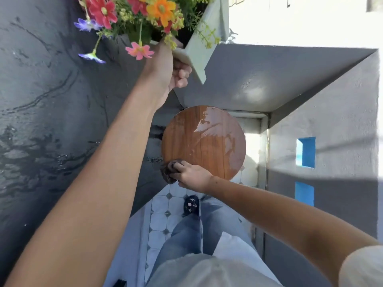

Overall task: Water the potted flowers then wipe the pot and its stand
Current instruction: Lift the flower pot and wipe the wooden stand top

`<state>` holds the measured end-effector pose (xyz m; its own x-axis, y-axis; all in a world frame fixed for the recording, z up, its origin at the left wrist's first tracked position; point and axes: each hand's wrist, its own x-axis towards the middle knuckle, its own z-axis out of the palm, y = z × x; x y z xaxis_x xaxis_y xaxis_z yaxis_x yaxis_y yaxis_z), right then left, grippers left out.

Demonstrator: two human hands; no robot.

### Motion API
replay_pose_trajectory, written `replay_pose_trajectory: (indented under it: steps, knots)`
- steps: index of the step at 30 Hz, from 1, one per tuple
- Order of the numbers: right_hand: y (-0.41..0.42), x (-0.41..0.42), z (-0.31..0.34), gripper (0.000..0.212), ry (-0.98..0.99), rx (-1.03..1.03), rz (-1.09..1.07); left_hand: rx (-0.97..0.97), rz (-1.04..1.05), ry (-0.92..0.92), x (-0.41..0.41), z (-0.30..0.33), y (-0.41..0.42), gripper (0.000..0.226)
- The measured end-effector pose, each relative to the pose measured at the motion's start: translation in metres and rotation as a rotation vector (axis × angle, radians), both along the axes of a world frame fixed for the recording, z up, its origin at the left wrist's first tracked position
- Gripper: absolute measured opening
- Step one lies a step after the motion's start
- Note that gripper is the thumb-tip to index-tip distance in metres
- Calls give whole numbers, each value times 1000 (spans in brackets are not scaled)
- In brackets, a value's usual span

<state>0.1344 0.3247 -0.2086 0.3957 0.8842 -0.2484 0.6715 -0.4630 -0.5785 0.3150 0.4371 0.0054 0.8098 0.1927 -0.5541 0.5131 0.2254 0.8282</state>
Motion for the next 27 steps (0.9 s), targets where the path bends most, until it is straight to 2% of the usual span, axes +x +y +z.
replay_pose_trajectory:
  steps: [1,3,6,8,9,13,18,22,24,27]
  knots:
    - [-2,12,-2,38,-30,7,34,4,-5,-1,1,-1,1,19]
    - [-18,52,-4,40,-98,9,-74,9,-19,-2,2,-2,4,18]
    - [-53,128,-8,40,-211,-34,-515,3,-31,-12,3,-3,7,17]
    - [-71,155,-9,38,-129,-53,-776,0,-34,-14,3,-3,6,17]
    - [-72,156,-9,36,-111,-62,-812,0,-32,-13,4,-3,5,18]
    - [-65,106,-3,27,-213,-46,-673,-19,-26,-20,8,-3,5,18]
    - [-18,20,-8,39,-55,-5,-212,-30,-54,-42,10,-1,4,30]
    - [21,19,-8,35,-40,5,71,-38,-32,-32,11,-2,4,28]
    - [29,46,-2,36,-89,4,59,-34,-24,-22,11,-3,5,27]
    - [15,109,16,39,-165,-48,-268,-24,-31,-18,11,-2,7,22]
